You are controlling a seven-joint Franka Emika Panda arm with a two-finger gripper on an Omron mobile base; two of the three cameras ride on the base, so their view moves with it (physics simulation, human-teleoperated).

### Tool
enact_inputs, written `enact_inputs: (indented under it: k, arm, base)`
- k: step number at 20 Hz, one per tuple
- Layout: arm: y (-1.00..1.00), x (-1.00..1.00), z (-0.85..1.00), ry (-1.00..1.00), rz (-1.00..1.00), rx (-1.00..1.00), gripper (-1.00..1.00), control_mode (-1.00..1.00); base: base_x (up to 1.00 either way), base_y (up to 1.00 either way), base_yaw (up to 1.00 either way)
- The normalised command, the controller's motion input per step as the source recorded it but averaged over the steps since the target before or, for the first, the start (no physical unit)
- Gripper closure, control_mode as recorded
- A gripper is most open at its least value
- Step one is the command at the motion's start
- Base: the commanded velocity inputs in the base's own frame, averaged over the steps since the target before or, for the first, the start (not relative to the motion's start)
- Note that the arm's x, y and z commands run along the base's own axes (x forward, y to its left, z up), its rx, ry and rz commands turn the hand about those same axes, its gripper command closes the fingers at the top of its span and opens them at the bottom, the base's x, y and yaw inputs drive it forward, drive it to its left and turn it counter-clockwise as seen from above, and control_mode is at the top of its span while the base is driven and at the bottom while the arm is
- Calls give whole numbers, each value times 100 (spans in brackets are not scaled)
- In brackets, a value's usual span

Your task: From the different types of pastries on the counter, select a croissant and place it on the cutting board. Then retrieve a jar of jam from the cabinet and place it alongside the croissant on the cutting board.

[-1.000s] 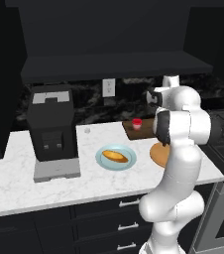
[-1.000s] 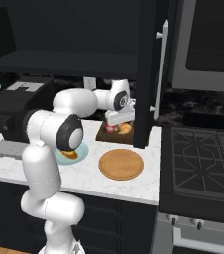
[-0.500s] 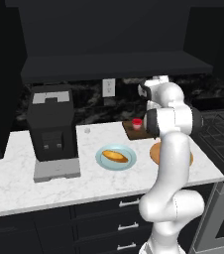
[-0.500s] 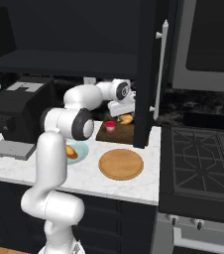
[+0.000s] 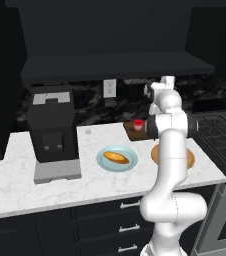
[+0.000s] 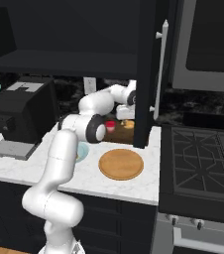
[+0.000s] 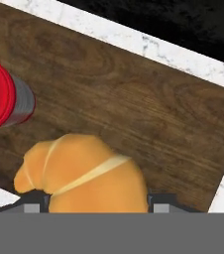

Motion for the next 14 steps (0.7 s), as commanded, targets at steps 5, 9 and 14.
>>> enact_inputs:
  k: [5, 9, 14]
  arm:
    - [0, 1, -5, 0, 0, 5, 100, -100]
    - [23, 4, -21, -10, -6, -12, 100, -100]
    - [44, 0, -35, -7, -8, -12, 100, -100]
  base:
    - [0, 0, 0]
    - [0, 0, 0]
    - [0, 0, 0]
